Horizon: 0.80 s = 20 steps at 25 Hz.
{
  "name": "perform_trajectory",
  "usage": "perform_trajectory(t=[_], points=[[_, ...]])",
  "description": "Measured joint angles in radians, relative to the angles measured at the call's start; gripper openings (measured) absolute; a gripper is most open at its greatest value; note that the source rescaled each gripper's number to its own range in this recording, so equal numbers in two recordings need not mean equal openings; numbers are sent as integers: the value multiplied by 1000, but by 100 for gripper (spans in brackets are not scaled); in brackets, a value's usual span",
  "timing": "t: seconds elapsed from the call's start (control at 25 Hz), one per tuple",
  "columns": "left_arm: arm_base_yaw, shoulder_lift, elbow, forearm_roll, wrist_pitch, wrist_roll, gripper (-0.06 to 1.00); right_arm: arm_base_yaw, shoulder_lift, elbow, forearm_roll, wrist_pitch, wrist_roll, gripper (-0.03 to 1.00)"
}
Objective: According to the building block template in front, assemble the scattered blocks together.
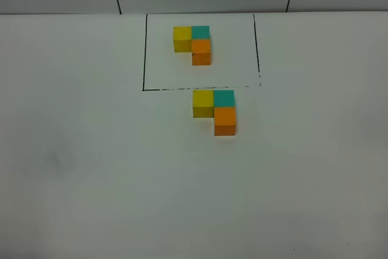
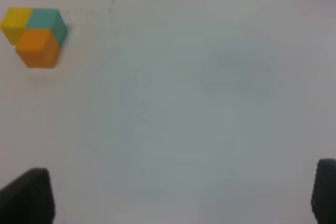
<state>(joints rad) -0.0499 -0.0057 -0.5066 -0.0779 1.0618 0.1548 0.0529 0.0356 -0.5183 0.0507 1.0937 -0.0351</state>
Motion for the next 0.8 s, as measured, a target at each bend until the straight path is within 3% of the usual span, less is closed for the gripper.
perform_trajectory(t=[0.8], points=[[0, 0, 0, 0, 0, 0, 67, 0, -26, 15, -3, -23, -5, 97]])
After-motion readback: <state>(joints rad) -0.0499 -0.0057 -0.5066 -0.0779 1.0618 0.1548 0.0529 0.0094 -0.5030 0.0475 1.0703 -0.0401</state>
